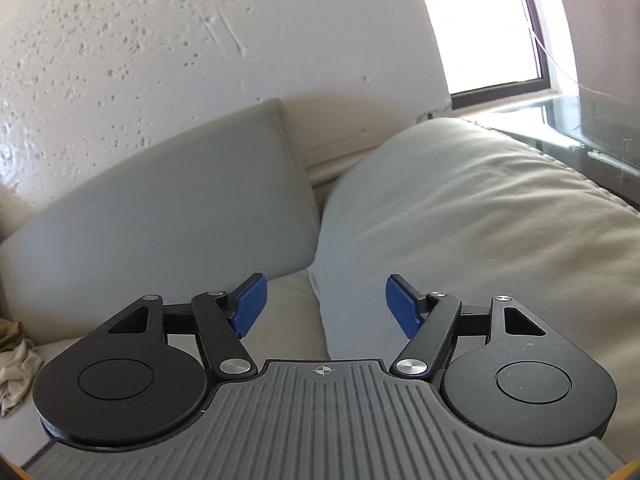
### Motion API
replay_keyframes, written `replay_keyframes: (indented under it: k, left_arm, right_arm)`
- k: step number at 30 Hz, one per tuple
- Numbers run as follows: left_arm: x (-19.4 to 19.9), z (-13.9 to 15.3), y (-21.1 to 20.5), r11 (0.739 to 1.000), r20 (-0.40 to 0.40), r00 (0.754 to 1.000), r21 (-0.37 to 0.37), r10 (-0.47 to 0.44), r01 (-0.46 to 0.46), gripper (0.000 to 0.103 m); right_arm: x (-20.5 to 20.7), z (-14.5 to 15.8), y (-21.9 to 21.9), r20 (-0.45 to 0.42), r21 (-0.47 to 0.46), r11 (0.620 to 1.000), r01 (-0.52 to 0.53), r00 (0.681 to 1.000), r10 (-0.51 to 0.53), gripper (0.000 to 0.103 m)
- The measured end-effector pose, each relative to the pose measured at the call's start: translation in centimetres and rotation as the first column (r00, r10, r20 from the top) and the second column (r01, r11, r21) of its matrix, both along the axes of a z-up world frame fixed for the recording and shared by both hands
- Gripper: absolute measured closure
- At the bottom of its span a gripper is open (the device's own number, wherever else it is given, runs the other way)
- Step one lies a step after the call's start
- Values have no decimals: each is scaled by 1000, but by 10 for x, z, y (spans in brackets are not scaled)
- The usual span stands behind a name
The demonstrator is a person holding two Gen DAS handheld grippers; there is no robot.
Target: Fold clothes
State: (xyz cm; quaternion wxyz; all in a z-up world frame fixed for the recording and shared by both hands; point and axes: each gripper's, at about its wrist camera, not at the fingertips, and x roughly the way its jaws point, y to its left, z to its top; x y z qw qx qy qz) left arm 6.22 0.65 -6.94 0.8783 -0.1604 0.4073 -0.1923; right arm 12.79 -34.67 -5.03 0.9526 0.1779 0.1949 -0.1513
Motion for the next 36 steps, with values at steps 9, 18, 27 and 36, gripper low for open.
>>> replay_keyframes:
  k: [9, 18, 27, 36]
  left_arm:
    - [9, 1, 65, 970, 14, 971, 44, 237, -237, 63]
    - [77, -28, 105, 905, 85, 919, 163, 384, -393, 87]
    - [74, -41, 134, 854, 67, 867, 152, 494, -498, 93]
    - [75, -44, 128, 853, 86, 874, 191, 478, -485, 88]
  right_arm:
    - [-41, -17, 49, -144, 145, 954, -263, 948, 284, 78]
    - [39, -64, 125, -262, 273, 829, -489, 791, 553, 87]
    - [36, -74, 50, -302, 221, 975, -16, 950, 85, 101]
    - [55, -76, 113, -214, 377, 841, -388, 847, 487, 94]
